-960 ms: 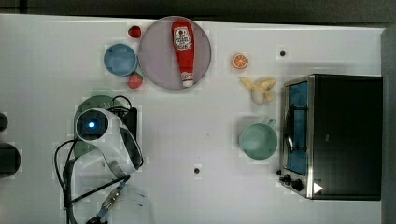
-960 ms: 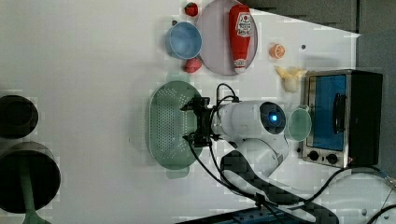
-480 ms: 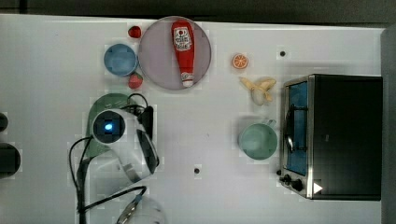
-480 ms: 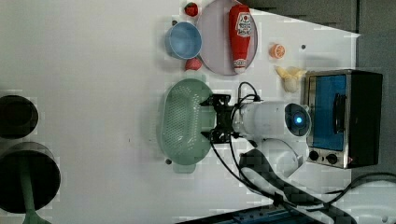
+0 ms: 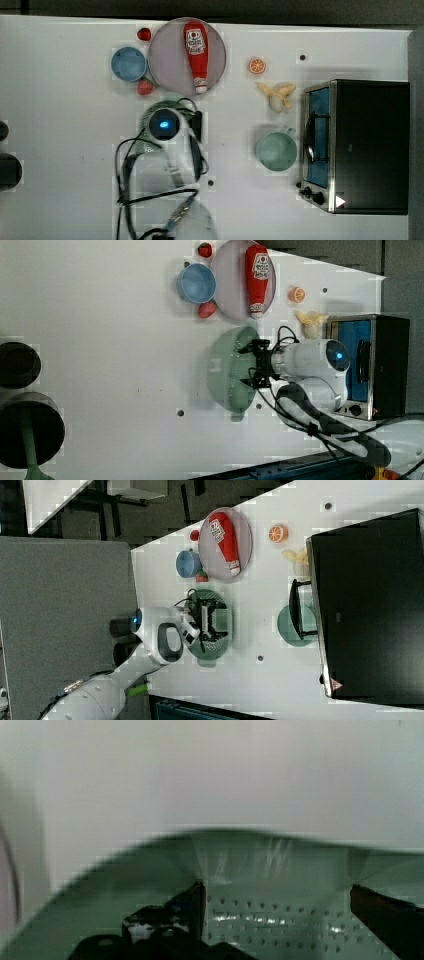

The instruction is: Drag strainer left to right.

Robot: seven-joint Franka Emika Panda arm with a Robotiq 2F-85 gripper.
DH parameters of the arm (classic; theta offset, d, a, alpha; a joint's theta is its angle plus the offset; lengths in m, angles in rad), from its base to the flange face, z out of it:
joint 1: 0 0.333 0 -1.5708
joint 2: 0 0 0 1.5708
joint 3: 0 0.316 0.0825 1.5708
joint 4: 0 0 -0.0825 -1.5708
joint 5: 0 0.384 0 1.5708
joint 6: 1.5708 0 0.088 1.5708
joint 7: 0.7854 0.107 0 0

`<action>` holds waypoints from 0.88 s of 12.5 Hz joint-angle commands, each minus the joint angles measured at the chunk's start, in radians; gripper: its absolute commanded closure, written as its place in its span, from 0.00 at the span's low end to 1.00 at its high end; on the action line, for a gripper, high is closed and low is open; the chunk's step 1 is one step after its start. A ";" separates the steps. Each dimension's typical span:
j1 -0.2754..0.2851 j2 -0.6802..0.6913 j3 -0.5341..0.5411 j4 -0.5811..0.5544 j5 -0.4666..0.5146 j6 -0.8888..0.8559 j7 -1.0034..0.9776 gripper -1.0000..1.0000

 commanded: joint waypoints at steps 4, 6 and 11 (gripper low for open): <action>-0.067 -0.055 -0.092 -0.040 -0.003 0.022 -0.199 0.00; -0.073 -0.056 -0.129 -0.043 -0.003 0.023 -0.247 0.00; -0.086 -0.056 -0.224 -0.043 -0.003 0.038 -0.373 0.00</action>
